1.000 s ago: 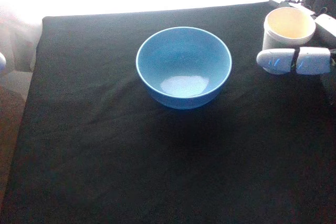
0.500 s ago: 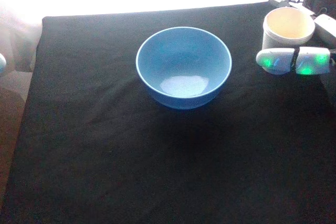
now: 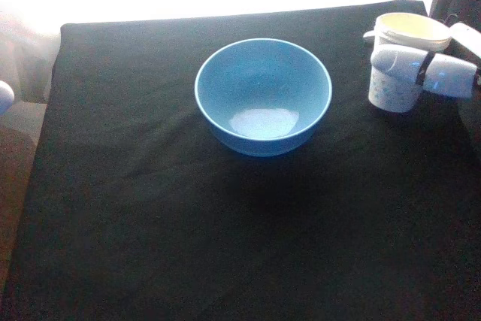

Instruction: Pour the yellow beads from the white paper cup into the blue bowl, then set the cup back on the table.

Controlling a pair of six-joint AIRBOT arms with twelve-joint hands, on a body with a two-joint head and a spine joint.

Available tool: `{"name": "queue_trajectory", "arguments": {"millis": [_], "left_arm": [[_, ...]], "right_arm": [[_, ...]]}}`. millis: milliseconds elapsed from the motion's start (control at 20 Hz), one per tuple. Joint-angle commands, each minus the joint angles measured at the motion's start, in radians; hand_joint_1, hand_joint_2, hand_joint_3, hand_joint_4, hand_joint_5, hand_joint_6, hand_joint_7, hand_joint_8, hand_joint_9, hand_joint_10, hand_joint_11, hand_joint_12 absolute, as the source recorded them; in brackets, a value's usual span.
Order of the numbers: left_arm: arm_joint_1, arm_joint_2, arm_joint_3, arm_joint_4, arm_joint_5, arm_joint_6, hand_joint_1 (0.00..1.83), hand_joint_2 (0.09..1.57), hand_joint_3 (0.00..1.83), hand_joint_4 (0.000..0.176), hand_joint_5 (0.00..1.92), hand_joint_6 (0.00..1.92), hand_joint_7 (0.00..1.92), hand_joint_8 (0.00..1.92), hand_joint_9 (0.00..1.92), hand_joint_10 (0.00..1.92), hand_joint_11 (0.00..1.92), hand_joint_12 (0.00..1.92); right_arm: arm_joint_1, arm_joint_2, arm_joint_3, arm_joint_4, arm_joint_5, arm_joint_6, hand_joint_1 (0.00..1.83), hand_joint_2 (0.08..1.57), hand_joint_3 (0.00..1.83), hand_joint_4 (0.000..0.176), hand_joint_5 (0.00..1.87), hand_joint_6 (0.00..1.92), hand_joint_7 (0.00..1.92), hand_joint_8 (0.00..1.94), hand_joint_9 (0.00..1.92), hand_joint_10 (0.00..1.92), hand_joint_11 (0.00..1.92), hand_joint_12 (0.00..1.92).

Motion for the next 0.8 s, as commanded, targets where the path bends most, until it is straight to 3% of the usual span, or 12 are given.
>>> {"name": "queue_trajectory", "arguments": {"millis": [0,100,150,250,300,350,400,450,500,550,700,750], "left_arm": [[-0.006,0.001,0.009,-0.013,-0.125,-0.010,0.34,0.73,0.00,0.167,0.00,0.00,0.28,0.00,0.36,0.01,0.16,0.22],[-0.006,0.001,0.009,-0.012,-0.123,-0.009,0.35,0.74,0.00,0.175,0.00,0.00,0.28,0.00,0.35,0.00,0.16,0.22],[-0.006,0.000,0.010,-0.012,-0.121,-0.009,0.35,0.75,0.00,0.172,0.00,0.00,0.28,0.00,0.35,0.00,0.16,0.22],[-0.006,-0.002,0.011,-0.011,-0.119,-0.009,0.33,0.76,0.01,0.171,0.00,0.00,0.29,0.00,0.36,0.01,0.17,0.22],[-0.006,-0.003,0.012,-0.010,-0.119,-0.009,0.33,0.76,0.01,0.167,0.00,0.00,0.29,0.00,0.36,0.01,0.17,0.22],[-0.006,-0.004,0.013,-0.010,-0.118,-0.009,0.34,0.76,0.01,0.174,0.00,0.00,0.29,0.00,0.36,0.00,0.16,0.22],[-0.006,-0.004,0.013,-0.009,-0.117,-0.009,0.34,0.76,0.01,0.176,0.00,0.00,0.29,0.00,0.36,0.00,0.16,0.22],[-0.006,-0.004,0.013,-0.009,-0.117,-0.009,0.32,0.78,0.01,0.175,0.00,0.00,0.29,0.00,0.36,0.00,0.17,0.22],[-0.006,-0.004,0.014,-0.009,-0.117,-0.009,0.32,0.77,0.01,0.176,0.00,0.00,0.29,0.00,0.36,0.00,0.18,0.23],[-0.006,-0.005,0.014,-0.009,-0.117,-0.009,0.31,0.78,0.01,0.176,0.00,0.00,0.29,0.00,0.36,0.00,0.18,0.23],[-0.006,-0.005,0.015,-0.008,-0.117,-0.009,0.31,0.80,0.01,0.173,0.00,0.00,0.28,0.00,0.36,0.00,0.20,0.23],[-0.006,-0.005,0.015,-0.008,-0.117,-0.009,0.31,0.80,0.01,0.175,0.00,0.00,0.27,0.00,0.35,0.00,0.19,0.23]], "right_arm": [[0.015,0.008,0.003,0.023,0.124,0.011,0.07,1.25,0.01,0.092,0.74,0.00,0.65,0.00,0.26,0.00,0.00,0.19],[0.015,0.011,0.003,0.017,0.129,0.011,0.00,1.36,0.01,0.083,0.71,0.00,0.64,0.00,0.22,0.00,0.00,0.01],[0.015,0.012,0.002,0.013,0.134,0.011,0.00,1.37,0.01,0.090,0.70,0.00,0.64,0.00,0.21,0.00,0.00,0.00],[0.015,0.018,-0.003,0.005,0.146,0.011,0.13,1.34,0.00,0.064,0.69,0.00,0.63,0.01,0.22,0.00,0.01,0.01],[0.015,0.025,-0.009,0.000,0.156,0.011,0.17,1.33,0.00,0.075,0.68,0.00,0.62,0.00,0.22,0.00,0.03,0.01],[0.015,0.033,-0.016,-0.007,0.168,0.011,0.28,1.28,0.00,0.105,0.67,0.00,0.60,0.00,0.24,0.00,0.06,0.04],[0.015,0.047,-0.029,-0.017,0.184,0.010,0.36,1.25,0.00,0.113,0.67,0.00,0.59,0.00,0.23,0.00,0.04,0.04],[0.015,0.061,-0.042,-0.028,0.199,0.010,0.50,1.21,0.00,0.093,0.65,0.00,0.54,0.00,0.26,0.00,0.01,0.19],[0.015,0.063,-0.043,-0.030,0.202,0.010,0.58,1.14,0.00,0.090,0.65,0.00,0.51,0.00,0.26,0.00,0.00,0.25],[0.016,0.073,-0.052,-0.038,0.212,0.010,0.65,1.08,0.00,0.060,0.64,0.00,0.51,0.00,0.27,0.00,0.00,0.36],[0.032,0.091,-0.066,-0.068,0.219,0.010,0.68,1.10,0.00,0.052,0.66,0.00,0.53,0.00,0.30,0.00,0.00,0.56],[0.047,0.095,-0.070,-0.086,0.220,0.010,0.70,1.10,0.00,0.063,0.67,0.00,0.55,0.00,0.30,0.00,0.00,0.59]]}}
